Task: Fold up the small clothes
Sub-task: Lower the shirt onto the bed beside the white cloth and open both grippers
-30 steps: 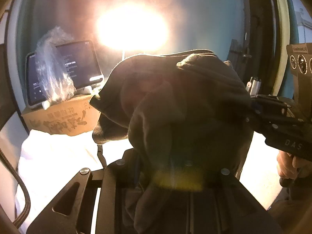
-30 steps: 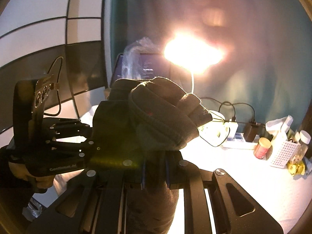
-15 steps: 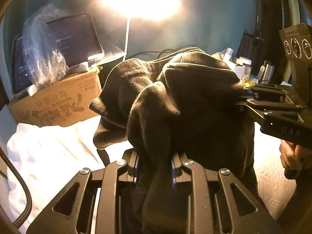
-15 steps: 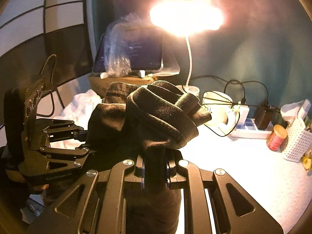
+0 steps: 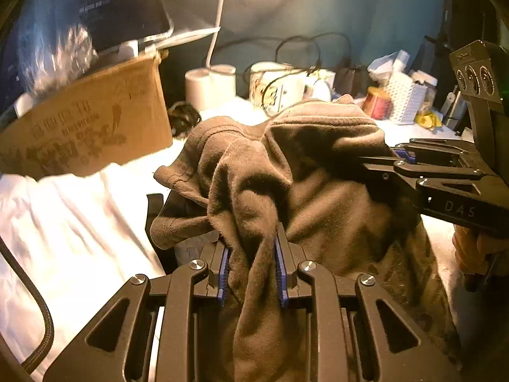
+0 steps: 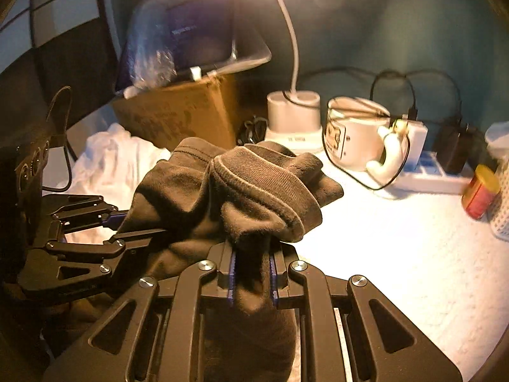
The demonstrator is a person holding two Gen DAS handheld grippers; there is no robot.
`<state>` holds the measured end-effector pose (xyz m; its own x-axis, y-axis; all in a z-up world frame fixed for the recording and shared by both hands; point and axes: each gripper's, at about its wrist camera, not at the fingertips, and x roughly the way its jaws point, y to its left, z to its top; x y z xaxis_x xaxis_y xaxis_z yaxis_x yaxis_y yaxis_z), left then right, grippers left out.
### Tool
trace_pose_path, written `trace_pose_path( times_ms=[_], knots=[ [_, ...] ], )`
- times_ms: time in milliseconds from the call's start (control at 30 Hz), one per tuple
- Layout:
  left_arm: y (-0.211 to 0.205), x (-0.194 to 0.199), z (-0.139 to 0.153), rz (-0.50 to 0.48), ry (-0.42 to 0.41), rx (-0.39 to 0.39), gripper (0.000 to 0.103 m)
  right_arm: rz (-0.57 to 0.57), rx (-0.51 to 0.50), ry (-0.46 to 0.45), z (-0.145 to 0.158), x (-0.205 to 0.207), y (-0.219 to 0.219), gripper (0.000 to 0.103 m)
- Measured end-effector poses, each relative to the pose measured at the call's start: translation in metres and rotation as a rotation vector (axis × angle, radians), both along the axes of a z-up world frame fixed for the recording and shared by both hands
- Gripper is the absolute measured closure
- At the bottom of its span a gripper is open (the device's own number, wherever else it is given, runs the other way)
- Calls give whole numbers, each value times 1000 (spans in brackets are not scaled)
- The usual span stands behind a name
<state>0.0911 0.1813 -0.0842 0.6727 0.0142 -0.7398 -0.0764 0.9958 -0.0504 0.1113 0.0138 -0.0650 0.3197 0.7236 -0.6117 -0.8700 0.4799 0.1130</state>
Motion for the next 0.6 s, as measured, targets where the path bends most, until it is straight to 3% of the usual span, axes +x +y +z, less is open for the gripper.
trace_pose_path(
  times_ms=[367, 467, 600],
  knots=[
    [16, 17, -18, 37, 73, -44, 75, -73, -65, 117, -38, 41, 0, 87],
    [22, 19, -18, 42, 80, -74, 73, -88, -62, 139, -42, 47, -1, 70],
    [30, 25, -12, 54, 89, -115, 72, -96, -41, 203, -46, 60, -4, 67]
  ],
)
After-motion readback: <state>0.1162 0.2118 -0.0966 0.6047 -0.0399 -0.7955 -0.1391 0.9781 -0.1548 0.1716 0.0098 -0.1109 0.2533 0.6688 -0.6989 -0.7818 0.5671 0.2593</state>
